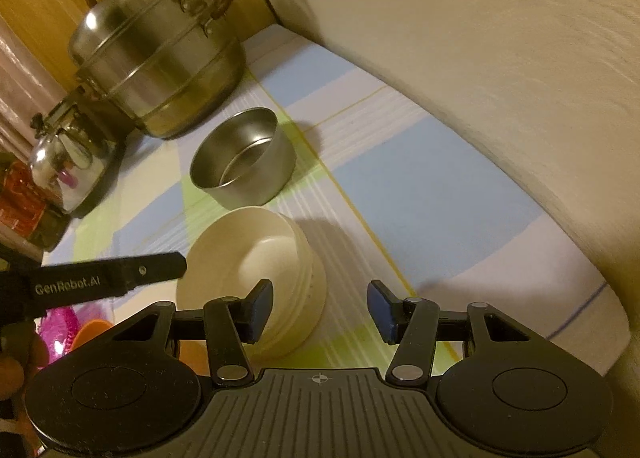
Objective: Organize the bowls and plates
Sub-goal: 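Move both tools to the stack of cream bowls, then close both tools on the rim of the cream bowl stack, then lift the cream bowls with both tools and carry them over the orange bowl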
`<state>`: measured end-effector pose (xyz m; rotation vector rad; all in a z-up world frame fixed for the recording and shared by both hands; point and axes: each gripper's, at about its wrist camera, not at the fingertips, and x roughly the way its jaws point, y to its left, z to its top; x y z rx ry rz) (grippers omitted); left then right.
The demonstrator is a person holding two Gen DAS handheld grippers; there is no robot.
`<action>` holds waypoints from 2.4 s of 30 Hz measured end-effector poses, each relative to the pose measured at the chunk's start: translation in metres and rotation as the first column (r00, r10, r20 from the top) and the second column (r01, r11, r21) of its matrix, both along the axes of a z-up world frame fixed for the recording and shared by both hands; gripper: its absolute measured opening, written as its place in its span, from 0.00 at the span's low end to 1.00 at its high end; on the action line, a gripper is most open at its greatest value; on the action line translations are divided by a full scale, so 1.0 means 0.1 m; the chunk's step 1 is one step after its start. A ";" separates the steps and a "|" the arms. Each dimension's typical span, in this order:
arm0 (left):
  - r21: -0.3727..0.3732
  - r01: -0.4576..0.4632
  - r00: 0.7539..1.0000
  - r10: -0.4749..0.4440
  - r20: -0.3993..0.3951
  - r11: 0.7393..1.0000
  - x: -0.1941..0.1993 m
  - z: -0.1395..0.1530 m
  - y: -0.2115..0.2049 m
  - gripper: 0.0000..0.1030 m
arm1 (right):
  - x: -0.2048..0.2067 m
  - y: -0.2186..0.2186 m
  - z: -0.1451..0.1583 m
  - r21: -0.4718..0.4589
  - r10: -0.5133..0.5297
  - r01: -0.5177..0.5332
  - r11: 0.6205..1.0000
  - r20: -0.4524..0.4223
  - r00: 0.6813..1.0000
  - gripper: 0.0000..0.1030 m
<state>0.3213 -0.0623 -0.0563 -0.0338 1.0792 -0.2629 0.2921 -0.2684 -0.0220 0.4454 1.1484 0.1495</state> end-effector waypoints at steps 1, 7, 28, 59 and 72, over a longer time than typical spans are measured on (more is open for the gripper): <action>0.003 0.002 1.000 -0.002 -0.010 1.000 0.02 -0.03 0.00 0.34 | 0.02 0.00 -0.02 0.001 0.001 -0.001 1.000 -0.005 1.000 0.46; 0.006 0.004 0.999 -0.004 -0.044 1.000 0.09 -0.15 -0.01 0.26 | 0.12 0.07 -0.16 0.003 0.030 -0.030 1.000 -0.036 0.999 0.39; 0.001 -0.022 0.998 0.022 -0.055 1.000 0.16 -0.31 0.05 0.07 | 0.26 0.19 -0.36 0.009 0.051 -0.051 0.999 -0.073 0.996 0.25; -0.095 -0.026 0.999 0.027 0.017 0.995 -0.25 0.15 -0.08 0.07 | 0.01 0.04 0.30 -0.088 0.054 -0.053 0.995 0.008 0.999 0.19; -0.128 -0.060 0.996 0.067 0.051 0.990 -0.58 0.49 0.06 0.07 | -0.20 0.16 0.71 -0.093 0.097 -0.092 0.991 0.052 0.994 0.19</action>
